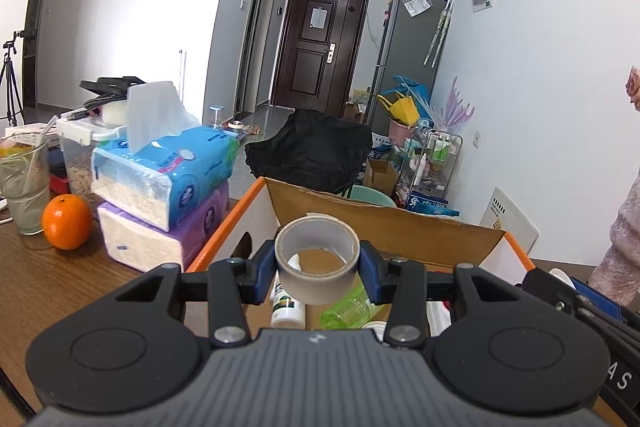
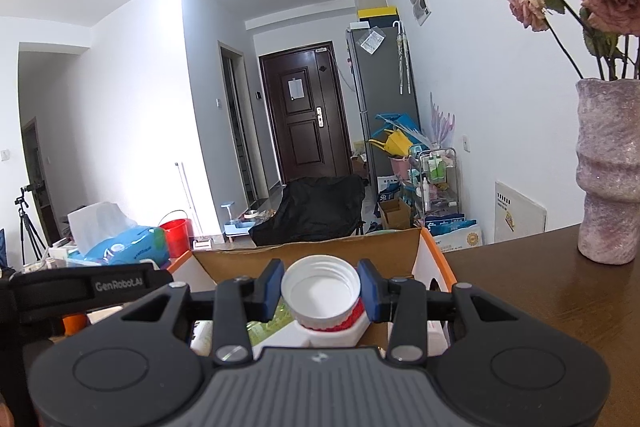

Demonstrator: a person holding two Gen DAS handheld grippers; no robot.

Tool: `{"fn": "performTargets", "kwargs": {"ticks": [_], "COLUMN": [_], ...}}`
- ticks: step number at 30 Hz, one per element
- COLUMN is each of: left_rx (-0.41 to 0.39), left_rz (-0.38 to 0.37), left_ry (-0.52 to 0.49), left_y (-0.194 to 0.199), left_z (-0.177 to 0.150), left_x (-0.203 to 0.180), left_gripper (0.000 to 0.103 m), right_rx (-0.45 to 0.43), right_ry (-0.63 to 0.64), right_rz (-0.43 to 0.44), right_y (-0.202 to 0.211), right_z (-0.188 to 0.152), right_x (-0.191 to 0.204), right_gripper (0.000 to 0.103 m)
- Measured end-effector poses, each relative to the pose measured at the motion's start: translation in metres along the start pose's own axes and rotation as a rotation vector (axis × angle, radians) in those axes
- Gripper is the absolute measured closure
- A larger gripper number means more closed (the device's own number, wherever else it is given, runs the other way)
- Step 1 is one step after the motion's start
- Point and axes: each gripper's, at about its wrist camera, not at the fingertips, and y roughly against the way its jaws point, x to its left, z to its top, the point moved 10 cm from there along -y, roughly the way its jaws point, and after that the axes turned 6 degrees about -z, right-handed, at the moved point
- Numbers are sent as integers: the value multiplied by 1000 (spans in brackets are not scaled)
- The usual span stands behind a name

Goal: Organize rigid objects
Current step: 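Open both tools to drop the tape roll and white cap into the box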

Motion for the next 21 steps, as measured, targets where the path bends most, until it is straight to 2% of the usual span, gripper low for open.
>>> {"fn": "performTargets", "kwargs": {"ticks": [10,21], "left_rx": [21,52], "left_rz": [21,47], "left_ry": [-44,-71], "left_y": [-29,-45], "left_z": [-2,-9], "left_x": [-4,2], "left_gripper": [58,58], "right_rx": [23,55], "right_ry": [15,18], "right_rz": [-5,-13], "right_y": [-31,-47], "right_z": [3,0], "right_x": [2,-3], "right_gripper": [64,64]}}
